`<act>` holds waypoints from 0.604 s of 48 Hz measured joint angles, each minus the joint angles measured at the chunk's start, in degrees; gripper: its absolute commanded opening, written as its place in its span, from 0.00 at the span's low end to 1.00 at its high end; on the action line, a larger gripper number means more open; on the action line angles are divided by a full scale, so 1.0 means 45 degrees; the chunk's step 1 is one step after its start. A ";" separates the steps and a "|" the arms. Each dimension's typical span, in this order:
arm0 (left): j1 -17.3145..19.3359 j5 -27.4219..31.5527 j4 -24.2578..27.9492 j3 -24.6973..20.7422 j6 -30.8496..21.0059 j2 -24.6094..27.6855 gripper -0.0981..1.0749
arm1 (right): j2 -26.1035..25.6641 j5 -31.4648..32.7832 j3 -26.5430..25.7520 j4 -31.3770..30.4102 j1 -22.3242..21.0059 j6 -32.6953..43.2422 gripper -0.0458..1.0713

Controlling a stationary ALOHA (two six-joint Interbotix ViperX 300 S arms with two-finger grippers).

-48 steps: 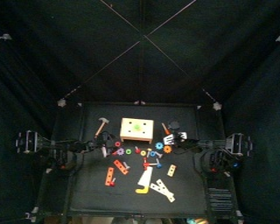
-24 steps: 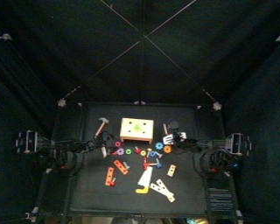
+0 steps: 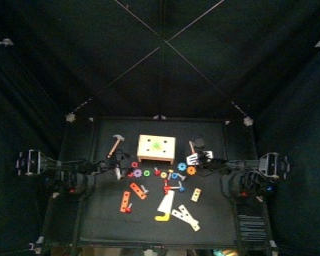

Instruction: Place nail file to left of wrench

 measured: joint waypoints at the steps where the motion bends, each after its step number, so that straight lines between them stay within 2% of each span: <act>1: 0.0000 0.0020 0.0000 0.0020 0.0000 0.0000 0.92 | -0.0020 0.0000 0.0000 0.0020 0.0000 0.0000 0.86; 29: 0.0000 0.0020 0.0176 0.0117 -0.0020 -0.0156 0.92 | -0.0527 0.0000 -0.0156 0.0117 0.0820 -0.0176 0.86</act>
